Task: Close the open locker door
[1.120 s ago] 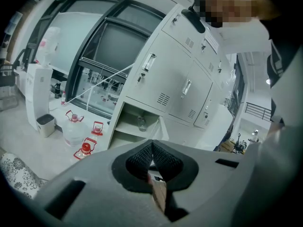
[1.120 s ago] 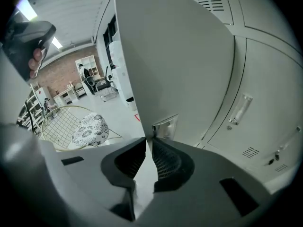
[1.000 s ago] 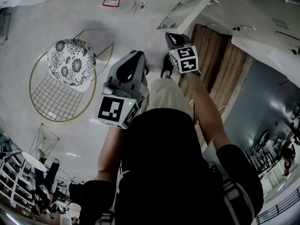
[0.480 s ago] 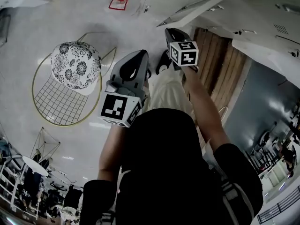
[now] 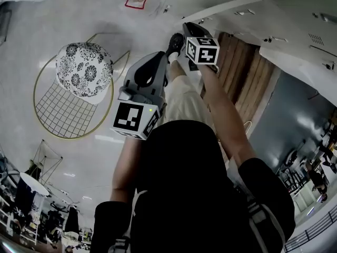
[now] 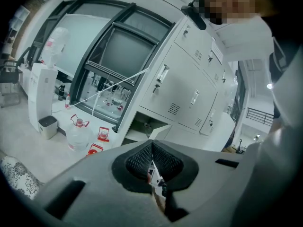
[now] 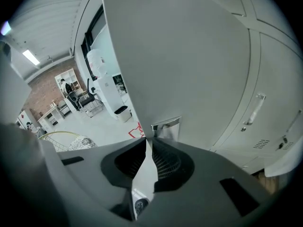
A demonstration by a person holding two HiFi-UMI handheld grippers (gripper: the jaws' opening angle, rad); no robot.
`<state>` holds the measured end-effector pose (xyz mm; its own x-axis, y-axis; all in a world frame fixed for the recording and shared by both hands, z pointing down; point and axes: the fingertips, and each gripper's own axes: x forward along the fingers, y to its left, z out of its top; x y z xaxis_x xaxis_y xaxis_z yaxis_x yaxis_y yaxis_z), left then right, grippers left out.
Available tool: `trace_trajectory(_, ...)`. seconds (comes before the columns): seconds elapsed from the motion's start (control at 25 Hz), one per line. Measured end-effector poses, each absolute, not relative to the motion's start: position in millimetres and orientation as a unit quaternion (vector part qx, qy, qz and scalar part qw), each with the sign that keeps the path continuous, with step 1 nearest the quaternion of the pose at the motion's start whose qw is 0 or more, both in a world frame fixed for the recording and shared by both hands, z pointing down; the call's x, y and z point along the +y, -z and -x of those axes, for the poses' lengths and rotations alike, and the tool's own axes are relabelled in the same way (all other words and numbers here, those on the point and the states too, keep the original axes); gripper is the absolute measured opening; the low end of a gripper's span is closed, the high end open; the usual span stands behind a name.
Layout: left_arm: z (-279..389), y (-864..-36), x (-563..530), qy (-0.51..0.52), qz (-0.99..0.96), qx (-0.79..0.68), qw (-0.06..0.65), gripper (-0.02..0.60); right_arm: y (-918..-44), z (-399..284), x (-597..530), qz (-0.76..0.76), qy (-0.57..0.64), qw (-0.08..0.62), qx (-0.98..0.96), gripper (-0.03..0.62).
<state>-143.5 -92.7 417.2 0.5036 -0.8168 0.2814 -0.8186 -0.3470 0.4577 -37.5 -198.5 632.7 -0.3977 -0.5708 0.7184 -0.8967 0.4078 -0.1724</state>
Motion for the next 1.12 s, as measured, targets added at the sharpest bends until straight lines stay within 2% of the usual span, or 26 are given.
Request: trace_trajectory(1.12, 147.4, -421.3, -121.7, -0.005, -0.808, -0.518, 0.28, 0.017, -635.6, 59.3, -270.9, -0.458, -0.267, 0.273, -0.803, 0.043)
